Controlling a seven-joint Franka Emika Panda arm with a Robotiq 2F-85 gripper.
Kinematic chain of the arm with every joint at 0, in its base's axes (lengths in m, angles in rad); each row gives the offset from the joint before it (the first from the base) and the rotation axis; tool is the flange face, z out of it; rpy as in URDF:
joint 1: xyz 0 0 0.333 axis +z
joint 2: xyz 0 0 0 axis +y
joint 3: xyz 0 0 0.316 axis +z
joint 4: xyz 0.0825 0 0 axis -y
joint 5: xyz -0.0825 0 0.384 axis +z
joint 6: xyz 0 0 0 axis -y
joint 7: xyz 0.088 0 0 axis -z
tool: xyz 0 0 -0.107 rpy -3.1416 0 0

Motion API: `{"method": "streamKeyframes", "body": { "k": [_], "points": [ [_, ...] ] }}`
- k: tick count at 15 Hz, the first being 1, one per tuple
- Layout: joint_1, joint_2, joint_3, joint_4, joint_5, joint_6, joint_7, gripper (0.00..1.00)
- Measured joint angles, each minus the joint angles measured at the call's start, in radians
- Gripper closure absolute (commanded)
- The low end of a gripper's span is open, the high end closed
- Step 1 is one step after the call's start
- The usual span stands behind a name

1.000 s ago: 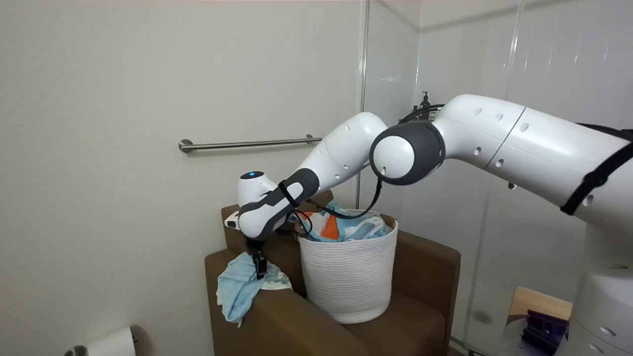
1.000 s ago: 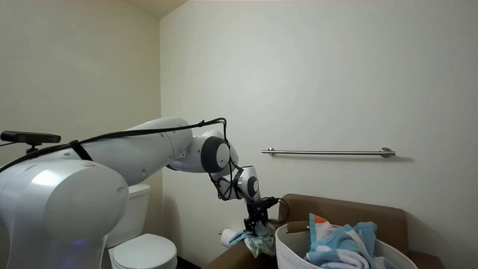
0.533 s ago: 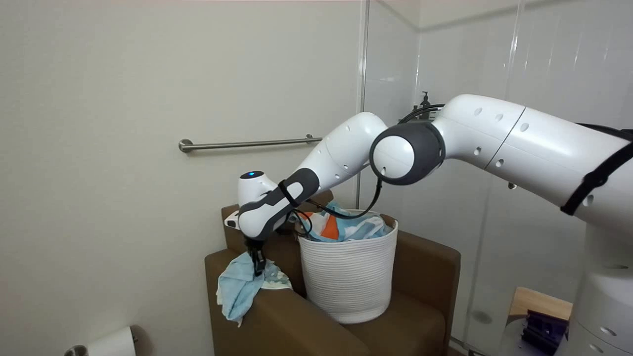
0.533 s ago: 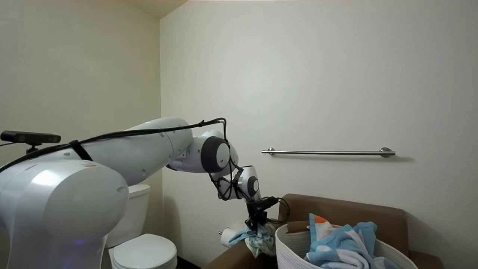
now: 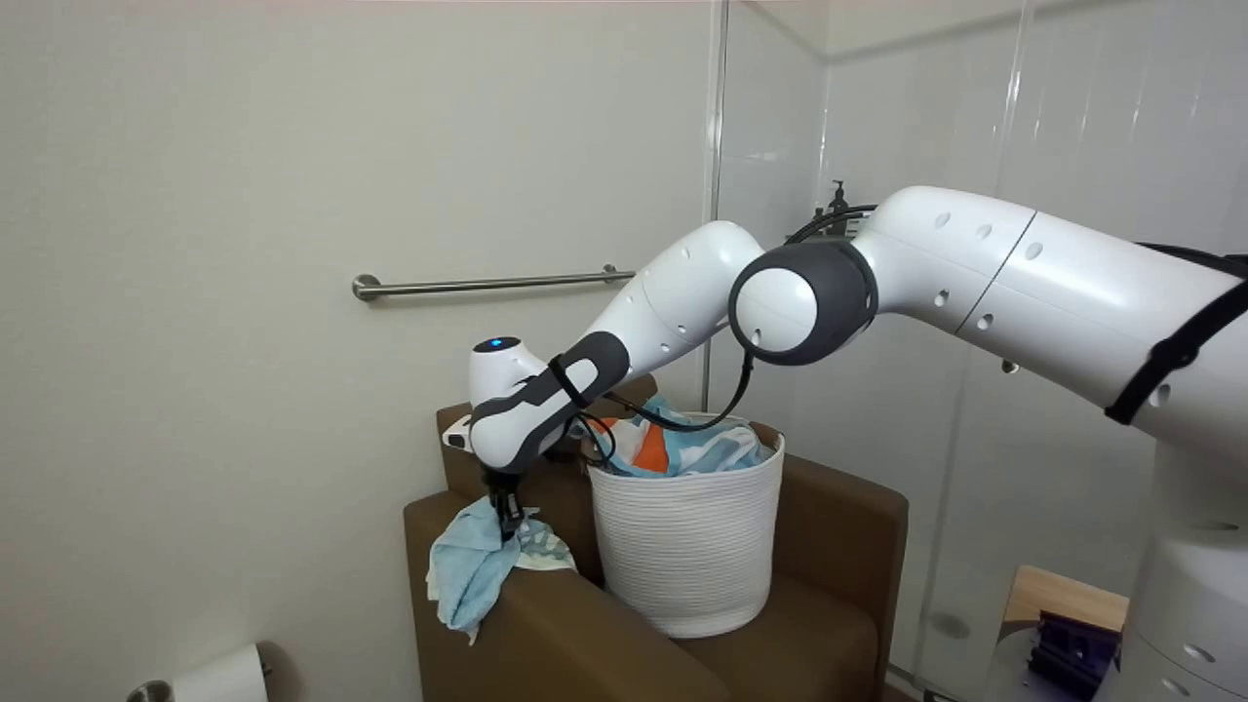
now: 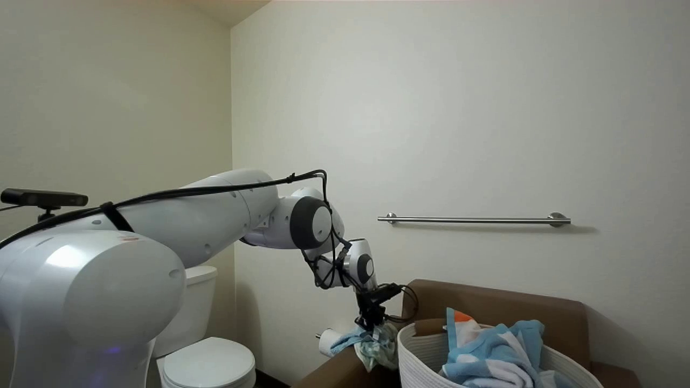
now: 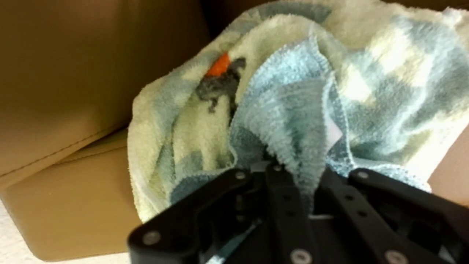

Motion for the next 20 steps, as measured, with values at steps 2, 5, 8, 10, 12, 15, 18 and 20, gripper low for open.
{"method": "streamKeyframes", "body": {
  "k": [2,5,8,10,12,15,18,20],
  "points": [
    [0.000,0.000,0.000,0.000,0.000,0.000,0.000,0.96],
    [0.000,0.000,0.000,0.001,0.000,-0.001,0.000,0.96],
    [0.001,0.000,0.000,0.002,-0.001,-0.002,0.000,0.96],
    [0.001,0.000,0.000,0.005,-0.001,-0.002,0.000,0.96],
    [0.001,0.000,0.000,0.007,-0.001,-0.002,0.000,0.96],
    [0.001,0.005,-0.001,0.014,-0.001,-0.008,0.000,0.96],
    [0.001,0.009,0.000,0.029,-0.001,-0.018,0.000,0.96],
    [0.001,0.009,0.000,0.036,-0.001,-0.018,0.000,0.96]
  ]
}}
